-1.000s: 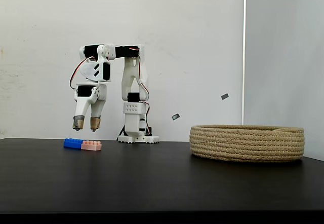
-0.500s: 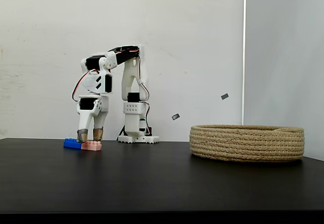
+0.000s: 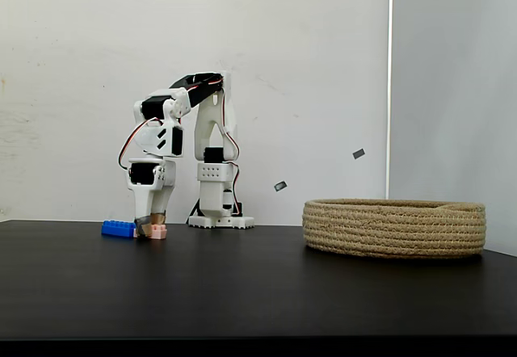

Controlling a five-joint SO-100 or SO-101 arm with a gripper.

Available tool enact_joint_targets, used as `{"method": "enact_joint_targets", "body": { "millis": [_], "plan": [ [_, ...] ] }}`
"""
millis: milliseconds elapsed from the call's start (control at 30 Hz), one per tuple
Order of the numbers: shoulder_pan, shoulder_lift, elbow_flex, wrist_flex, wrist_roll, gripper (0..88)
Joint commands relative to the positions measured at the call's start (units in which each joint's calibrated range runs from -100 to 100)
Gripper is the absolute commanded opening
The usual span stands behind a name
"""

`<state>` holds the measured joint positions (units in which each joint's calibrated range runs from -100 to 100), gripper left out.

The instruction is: Place the lego blocks in the tray

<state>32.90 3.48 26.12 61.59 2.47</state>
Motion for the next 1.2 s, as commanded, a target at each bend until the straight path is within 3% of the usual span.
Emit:
{"method": "enact_joint_targets", "body": {
  "millis": [0, 233, 533, 733, 1000, 1100, 1167],
  "plan": [
    [-0.4, 0.0, -0.2, -0.2, -0.3, 0.0],
    [-5.5, -6.9, -11.8, 9.8, 1.9, 0.0],
    [-27.0, -11.1, -36.5, 13.9, 6.6, 0.0],
    [-41.1, -9.3, -38.0, 7.3, 8.4, 0.0],
    [-51.6, -7.9, -30.1, -4.4, 11.5, 0.6],
    [-53.4, -7.8, -27.8, -5.6, 12.0, 23.9],
    [-53.7, -7.8, -27.4, -5.7, 11.8, 33.1]
  ]
}}
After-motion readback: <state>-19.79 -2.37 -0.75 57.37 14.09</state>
